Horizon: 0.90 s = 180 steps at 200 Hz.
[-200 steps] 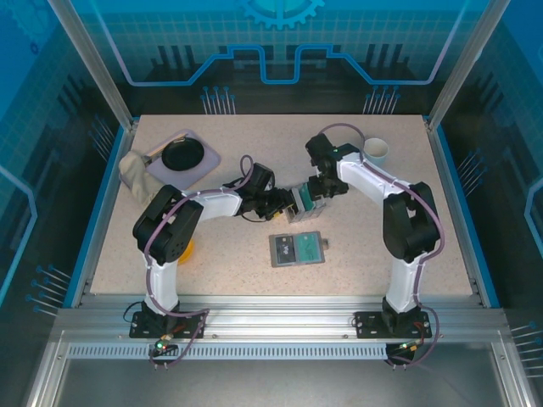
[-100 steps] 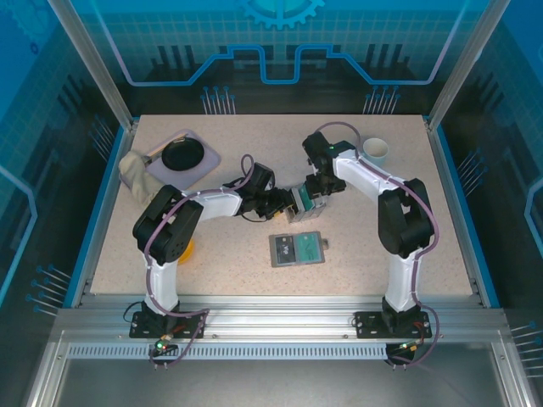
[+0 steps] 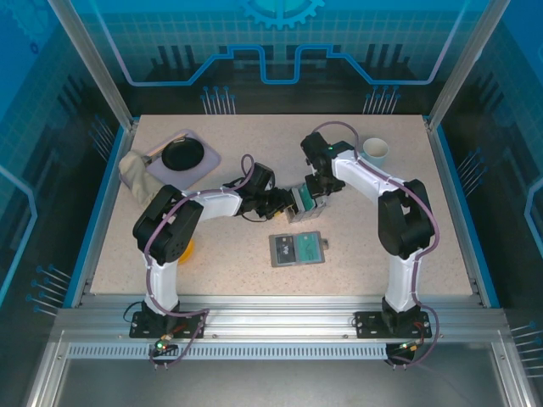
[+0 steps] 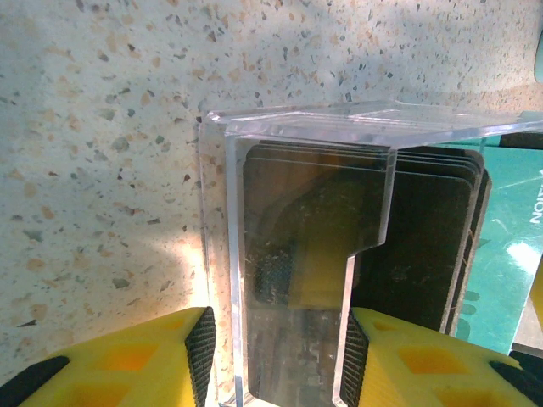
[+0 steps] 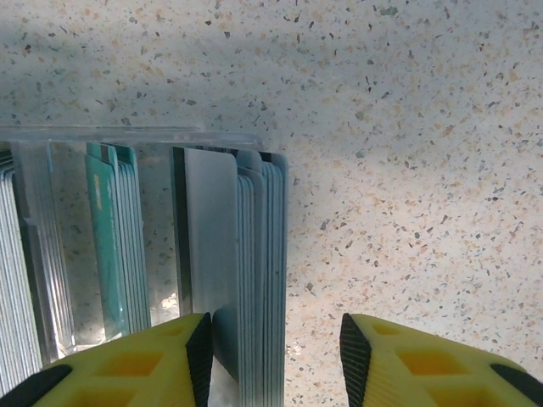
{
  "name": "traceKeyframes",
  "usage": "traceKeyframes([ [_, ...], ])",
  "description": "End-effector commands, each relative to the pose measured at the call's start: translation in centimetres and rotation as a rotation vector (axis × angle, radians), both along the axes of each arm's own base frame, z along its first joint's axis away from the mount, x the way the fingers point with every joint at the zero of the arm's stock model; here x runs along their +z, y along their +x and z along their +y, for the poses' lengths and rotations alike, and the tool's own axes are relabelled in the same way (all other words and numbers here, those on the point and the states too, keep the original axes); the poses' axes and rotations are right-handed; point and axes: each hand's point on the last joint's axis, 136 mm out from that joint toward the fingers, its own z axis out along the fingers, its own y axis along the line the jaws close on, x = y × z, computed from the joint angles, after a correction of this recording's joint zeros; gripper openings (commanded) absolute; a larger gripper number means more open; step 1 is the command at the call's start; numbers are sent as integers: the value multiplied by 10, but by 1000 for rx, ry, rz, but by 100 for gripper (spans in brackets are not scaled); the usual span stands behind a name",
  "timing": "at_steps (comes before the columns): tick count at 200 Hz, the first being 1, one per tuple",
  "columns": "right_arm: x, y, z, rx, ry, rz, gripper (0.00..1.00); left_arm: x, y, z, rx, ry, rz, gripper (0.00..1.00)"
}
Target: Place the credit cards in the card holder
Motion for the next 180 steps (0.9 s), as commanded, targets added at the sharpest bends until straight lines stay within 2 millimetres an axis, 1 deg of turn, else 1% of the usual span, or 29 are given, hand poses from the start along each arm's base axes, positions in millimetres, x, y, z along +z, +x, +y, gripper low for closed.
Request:
traceKeyframes([
  [1,21,1,-10,7,-68,-41,45,-36,-29,25,1,118,130,45],
  [24,23,2,-11,13,-87,-50,46,-36,-29,25,1,118,130,45],
  [74,27,2,-7,29,-97,-58,41,-35,-29,24,0,113,128,44],
  [118,26,0,-3,40,-91,-50,35,-36,-28,24,0,112,128,45],
  [140,27,0,-2,44,-92,-53,30,-36,-29,24,-1,111,130,45],
  [154,28,0,-1,47,-91,-54,25,-36,-29,24,0,110,129,45],
  [180,31,0,1,51,-91,-60,24,-36,-28,23,0,108,128,45],
])
